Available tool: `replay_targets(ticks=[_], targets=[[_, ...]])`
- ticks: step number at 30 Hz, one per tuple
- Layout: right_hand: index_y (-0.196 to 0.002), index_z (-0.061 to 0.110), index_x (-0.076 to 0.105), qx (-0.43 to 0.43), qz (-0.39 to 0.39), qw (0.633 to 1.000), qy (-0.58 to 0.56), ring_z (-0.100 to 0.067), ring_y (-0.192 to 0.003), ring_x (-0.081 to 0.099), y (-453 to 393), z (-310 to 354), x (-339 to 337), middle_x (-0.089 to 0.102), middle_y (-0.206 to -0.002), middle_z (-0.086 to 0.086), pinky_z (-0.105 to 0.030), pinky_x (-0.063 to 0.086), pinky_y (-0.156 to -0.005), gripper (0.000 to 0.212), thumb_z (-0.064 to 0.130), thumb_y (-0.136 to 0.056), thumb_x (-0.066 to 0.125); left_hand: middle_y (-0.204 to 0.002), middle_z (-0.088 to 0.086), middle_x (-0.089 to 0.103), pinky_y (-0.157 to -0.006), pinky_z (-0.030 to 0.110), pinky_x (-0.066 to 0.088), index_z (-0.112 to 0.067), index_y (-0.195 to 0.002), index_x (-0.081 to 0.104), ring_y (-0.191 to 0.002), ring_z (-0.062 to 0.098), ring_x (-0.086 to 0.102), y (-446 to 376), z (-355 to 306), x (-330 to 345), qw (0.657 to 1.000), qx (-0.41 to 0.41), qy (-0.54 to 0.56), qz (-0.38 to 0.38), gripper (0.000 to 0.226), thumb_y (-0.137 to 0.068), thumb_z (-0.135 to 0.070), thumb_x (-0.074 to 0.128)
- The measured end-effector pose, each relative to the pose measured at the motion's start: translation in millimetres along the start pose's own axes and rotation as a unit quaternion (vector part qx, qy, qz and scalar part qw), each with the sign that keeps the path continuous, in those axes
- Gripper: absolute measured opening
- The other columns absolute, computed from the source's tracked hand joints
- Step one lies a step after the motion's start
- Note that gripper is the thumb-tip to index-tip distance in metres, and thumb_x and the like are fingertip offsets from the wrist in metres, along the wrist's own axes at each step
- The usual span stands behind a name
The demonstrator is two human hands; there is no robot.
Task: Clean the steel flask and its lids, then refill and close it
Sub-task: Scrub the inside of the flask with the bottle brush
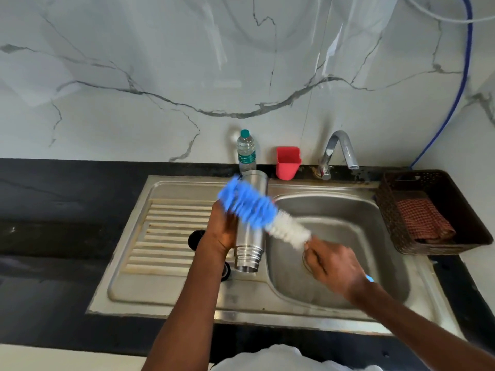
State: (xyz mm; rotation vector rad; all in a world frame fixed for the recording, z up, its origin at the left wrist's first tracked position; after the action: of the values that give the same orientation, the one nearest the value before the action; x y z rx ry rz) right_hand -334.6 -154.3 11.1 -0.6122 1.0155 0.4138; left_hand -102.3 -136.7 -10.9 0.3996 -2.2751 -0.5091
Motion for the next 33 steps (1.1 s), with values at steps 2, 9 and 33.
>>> replay_targets(ticks=[2,9,33], targets=[[-0.094,0.028,0.049,-0.059,0.017,0.998,-0.012,-0.023,-0.049,0.055,12,13,4,0.058,-0.066,0.005,-0.028,0.037,-0.045,0.003,0.029,-0.094,0.046,-0.067,-0.003,0.069,-0.062,0.03,0.052,-0.001,-0.129,0.068,-0.066,0.021,0.061,19,-9,-15,0.99,0.093,-0.085,-0.071,0.038,-0.095,-0.018,0.068],[-0.103,0.022,0.058,0.123,-0.034,0.992,0.021,-0.041,-0.051,0.058,-34,-36,3,0.061,-0.059,-0.01,-0.037,0.04,-0.047,0.008,0.027,-0.099,0.053,-0.113,0.029,0.067,-0.083,0.046,0.064,0.011,-0.134,0.058,-0.091,0.038,0.073,-20,12,17,0.989,-0.131,-0.016,0.065,0.065,-0.09,-0.032,0.08],[-0.099,0.019,0.063,0.109,-0.019,0.993,-0.03,-0.029,-0.047,0.055,-3,-25,7,0.058,-0.058,-0.001,-0.037,0.044,-0.046,0.019,0.03,-0.098,0.048,-0.133,0.03,0.058,-0.092,0.047,0.06,0.006,-0.143,0.056,-0.106,0.039,0.064,-40,33,0,0.985,-0.124,0.062,0.099,0.074,-0.09,-0.041,0.079]])
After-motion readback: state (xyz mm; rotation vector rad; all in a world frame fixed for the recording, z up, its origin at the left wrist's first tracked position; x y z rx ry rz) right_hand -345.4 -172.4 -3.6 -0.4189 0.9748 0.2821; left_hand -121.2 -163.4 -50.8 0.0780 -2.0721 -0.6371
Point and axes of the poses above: each hand's wrist, its own y-axis away from the middle knuckle, its own x-axis out of the palm, z = x × y, the point moved 8 cm from there along -y, towards the middle knuckle
